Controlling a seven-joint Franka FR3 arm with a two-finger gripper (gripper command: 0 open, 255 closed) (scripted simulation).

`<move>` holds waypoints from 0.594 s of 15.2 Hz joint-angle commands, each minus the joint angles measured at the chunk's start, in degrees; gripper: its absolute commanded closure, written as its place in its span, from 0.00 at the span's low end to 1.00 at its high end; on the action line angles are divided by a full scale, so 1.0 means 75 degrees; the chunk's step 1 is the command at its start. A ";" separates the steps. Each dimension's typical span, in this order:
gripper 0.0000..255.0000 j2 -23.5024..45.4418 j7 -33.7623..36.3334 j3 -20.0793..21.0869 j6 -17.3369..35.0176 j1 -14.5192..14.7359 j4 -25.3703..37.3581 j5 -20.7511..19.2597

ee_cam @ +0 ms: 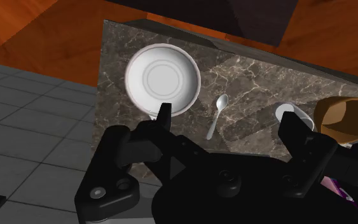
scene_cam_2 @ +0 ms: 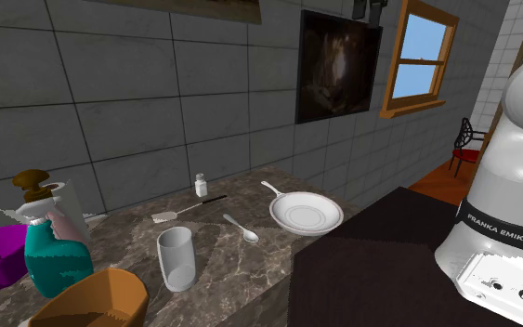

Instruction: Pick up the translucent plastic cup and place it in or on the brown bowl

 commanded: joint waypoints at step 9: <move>0.00 0.0576 0.1187 0.1128 0.1578 0.0278 -0.0973 0.0723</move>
